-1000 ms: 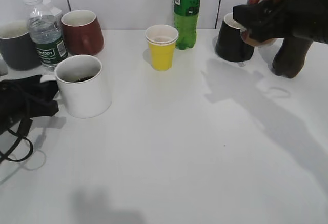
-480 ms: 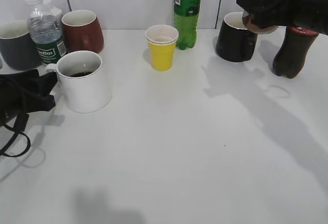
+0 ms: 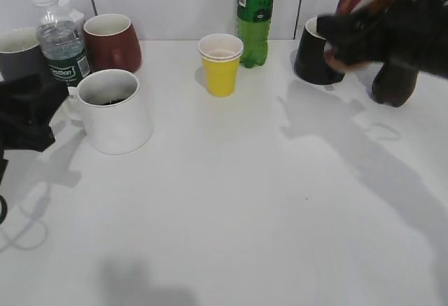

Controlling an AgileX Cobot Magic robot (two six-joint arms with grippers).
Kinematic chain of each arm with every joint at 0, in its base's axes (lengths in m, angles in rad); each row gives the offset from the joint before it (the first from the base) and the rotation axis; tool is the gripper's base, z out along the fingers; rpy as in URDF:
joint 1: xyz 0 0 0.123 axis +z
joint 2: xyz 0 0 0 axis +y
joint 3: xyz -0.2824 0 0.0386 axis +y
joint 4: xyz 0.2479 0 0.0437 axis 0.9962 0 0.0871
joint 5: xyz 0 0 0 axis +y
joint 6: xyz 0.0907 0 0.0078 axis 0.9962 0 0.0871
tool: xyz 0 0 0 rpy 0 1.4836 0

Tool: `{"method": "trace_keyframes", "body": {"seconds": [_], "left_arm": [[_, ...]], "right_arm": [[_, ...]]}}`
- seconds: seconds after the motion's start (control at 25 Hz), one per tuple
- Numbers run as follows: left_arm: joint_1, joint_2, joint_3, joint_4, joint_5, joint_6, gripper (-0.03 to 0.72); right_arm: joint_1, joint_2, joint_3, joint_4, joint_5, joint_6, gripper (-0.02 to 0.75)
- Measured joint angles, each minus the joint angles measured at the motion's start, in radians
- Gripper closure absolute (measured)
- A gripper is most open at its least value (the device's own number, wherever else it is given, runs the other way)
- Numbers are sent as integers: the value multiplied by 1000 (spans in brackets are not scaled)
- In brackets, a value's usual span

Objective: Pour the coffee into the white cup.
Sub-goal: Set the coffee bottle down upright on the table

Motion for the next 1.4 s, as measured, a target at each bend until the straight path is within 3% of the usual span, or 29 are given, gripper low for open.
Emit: {"method": "trace_keyframes", "body": {"seconds": [0.2, 0.36, 0.52, 0.72, 1.04, 1.2, 1.4], "left_arm": [[-1, -121, 1, 35, 4, -41, 333], [-1, -164, 1, 57, 8, -51, 333], [-1, -171, 1, 65, 7, -52, 333], [-1, -171, 1, 73, -10, -52, 333], [-1, -171, 1, 76, -30, -69, 333], [-1, -171, -10, 78, 51, -114, 333], [-2, -171, -35, 79, 151, -160, 333]], "right_arm": [[0, 125, 31, 16, -50, -51, 211], [0, 222, 34, 91, -90, -123, 211], [0, 310, 34, 180, -199, -201, 211], [0, 399, 34, 193, -313, -245, 211], [0, 452, 34, 199, -345, -251, 211], [0, 452, 34, 199, -345, -251, 211], [0, 428, 40, 199, -286, -252, 141]]}}
